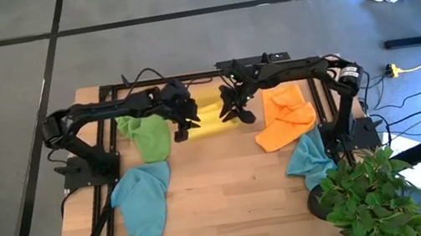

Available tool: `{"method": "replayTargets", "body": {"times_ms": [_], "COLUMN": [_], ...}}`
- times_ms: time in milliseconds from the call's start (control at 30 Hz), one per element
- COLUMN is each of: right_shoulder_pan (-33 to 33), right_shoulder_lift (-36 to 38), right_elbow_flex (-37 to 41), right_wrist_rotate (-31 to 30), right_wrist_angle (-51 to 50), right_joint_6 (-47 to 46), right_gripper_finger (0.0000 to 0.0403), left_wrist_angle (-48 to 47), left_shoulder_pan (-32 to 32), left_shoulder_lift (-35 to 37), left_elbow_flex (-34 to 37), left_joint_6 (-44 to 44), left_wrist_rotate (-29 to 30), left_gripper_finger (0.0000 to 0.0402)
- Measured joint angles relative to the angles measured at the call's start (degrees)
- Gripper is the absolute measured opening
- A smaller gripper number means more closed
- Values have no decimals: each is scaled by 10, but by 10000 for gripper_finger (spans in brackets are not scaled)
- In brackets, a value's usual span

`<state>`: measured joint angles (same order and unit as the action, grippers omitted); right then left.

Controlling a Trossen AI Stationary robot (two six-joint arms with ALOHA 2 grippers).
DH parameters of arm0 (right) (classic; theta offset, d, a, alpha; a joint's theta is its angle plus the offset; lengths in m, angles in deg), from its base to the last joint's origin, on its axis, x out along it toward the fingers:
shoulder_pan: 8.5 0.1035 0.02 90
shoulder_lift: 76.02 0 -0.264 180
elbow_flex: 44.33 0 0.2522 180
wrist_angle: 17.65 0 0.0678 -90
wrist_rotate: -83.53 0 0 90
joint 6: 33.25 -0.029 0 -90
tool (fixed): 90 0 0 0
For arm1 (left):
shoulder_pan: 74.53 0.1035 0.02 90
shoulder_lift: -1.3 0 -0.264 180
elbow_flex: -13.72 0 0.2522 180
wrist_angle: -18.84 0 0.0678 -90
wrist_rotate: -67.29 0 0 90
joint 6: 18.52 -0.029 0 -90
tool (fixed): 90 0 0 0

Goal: Fold microfiber towels
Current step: Adjust the yellow bin

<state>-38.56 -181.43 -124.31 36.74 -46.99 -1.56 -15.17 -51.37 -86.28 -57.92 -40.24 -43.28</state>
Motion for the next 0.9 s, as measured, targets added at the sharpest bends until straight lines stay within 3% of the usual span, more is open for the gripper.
{"method": "replayTargets", "body": {"times_ms": [233,367,467,567,633,900], "right_shoulder_pan": [-45,-73,-86,-93,-95,-95], "right_shoulder_lift": [89,142,163,171,171,171], "right_elbow_flex": [84,180,250,300,318,320], "right_wrist_rotate": [1,-4,-53,-121,-153,-172], "right_wrist_angle": [94,276,427,539,585,600], "right_joint_6": [-31,-90,-134,-150,-151,-164], "right_gripper_finger": [84,80,80,80,80,80], "left_wrist_angle": [121,306,397,393,383,321], "left_shoulder_pan": [23,50,63,79,95,122], "left_shoulder_lift": [53,68,62,62,62,-3], "left_elbow_flex": [67,158,209,227,229,185], "left_joint_6": [5,63,85,82,83,64], "left_wrist_rotate": [-19,-33,18,98,114,62], "left_gripper_finger": [71,59,52,47,43,13]}}
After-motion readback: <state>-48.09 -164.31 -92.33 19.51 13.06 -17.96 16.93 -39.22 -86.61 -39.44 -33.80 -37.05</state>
